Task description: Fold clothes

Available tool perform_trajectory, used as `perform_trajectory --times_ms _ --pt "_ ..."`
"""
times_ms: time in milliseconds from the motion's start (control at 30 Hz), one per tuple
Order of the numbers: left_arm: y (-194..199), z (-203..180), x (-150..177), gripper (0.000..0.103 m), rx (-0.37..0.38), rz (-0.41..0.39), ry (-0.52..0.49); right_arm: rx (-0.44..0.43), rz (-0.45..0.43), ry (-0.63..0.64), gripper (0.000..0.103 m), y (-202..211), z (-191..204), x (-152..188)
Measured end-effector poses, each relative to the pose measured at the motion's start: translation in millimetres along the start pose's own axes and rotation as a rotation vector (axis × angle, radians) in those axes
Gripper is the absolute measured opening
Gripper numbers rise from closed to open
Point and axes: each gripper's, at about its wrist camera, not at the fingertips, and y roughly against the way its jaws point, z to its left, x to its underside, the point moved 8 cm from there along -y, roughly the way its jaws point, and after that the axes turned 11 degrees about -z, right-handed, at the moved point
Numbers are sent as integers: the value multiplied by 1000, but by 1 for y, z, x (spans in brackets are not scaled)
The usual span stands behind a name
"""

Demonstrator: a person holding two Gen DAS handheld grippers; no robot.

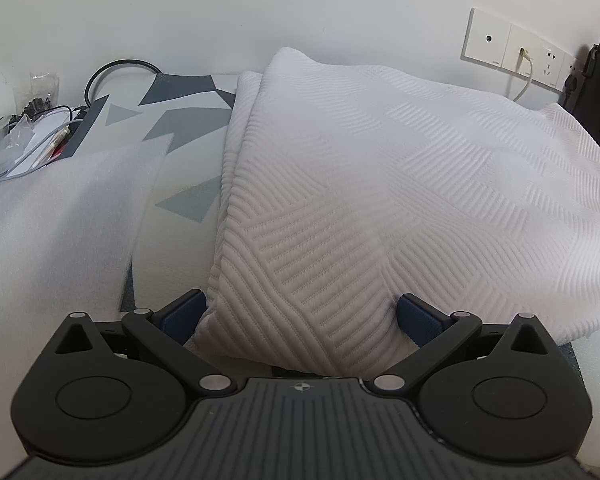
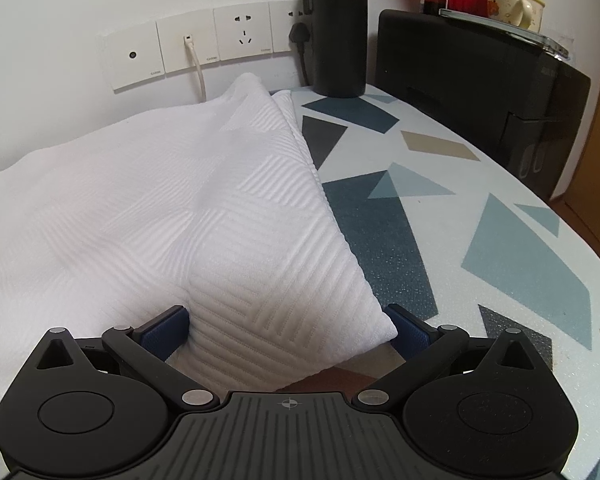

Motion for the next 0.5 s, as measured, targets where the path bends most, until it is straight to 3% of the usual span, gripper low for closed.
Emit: perform_trajectory --times_ms 500 --pt "1 1 0 103 10 -15 -6 -12 -30 24 102 1 1 2"
